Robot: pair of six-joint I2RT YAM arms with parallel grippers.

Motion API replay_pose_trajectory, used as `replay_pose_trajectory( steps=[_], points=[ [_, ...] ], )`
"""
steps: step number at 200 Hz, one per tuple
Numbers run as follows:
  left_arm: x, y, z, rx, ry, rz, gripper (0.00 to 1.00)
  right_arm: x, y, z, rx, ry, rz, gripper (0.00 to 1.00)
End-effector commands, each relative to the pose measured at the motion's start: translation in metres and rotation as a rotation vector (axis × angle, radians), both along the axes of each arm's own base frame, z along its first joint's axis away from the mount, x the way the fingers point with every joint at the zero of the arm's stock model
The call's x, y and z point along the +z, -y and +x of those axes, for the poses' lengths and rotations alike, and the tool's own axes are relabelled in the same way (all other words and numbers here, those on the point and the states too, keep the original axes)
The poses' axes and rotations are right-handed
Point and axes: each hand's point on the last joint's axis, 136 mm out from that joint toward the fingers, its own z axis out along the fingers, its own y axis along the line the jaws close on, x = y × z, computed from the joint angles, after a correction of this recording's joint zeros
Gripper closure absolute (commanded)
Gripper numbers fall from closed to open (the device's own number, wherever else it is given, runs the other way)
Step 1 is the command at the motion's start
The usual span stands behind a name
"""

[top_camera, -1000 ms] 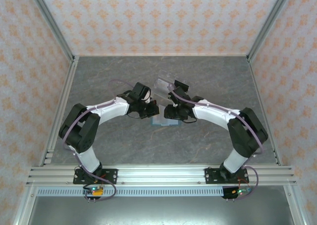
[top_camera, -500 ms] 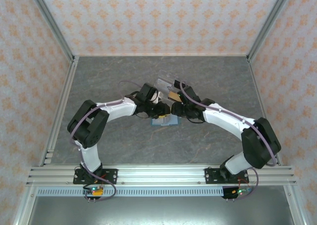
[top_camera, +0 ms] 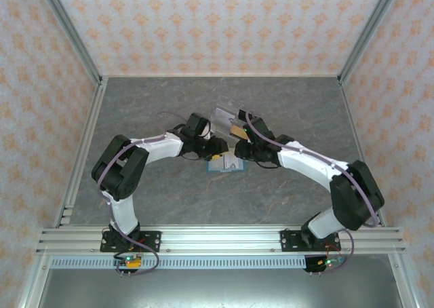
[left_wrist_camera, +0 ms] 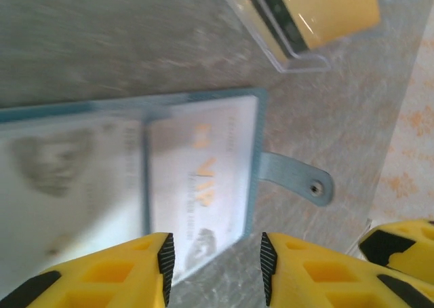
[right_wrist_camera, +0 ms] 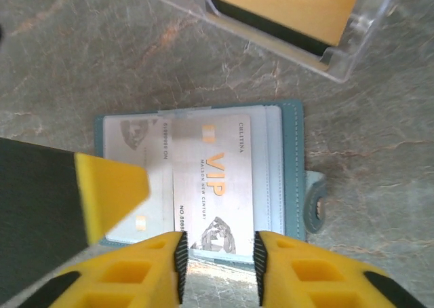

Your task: Take the credit cards out of the card holder

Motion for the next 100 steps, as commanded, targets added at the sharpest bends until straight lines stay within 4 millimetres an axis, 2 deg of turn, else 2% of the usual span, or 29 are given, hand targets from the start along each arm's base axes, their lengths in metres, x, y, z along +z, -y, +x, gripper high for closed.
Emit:
replay_pose_trajectory(
  steps=[1,49,75,100],
  points=[
    [0.002,-0.01,0.004,0.05,0.019,0.02,0.62,-0.006,-0.011,0.006,0.035,-0.032,0.002,0.69],
    [-0.007,-0.004,0.005,0.047,-0.007,0.005,0.66,-0.039,-0.012,0.01,0.027,-0.115,-0.06,0.71],
    [-0.009,-0.002,0.005,0.041,-0.013,0.005,0.68,-0.054,-0.01,0.01,0.023,-0.151,-0.095,0.66],
    [-0.013,-0.001,0.003,0.038,-0.025,0.009,0.69,-0.064,-0.013,0.008,0.034,-0.182,-0.094,0.66]
  ],
)
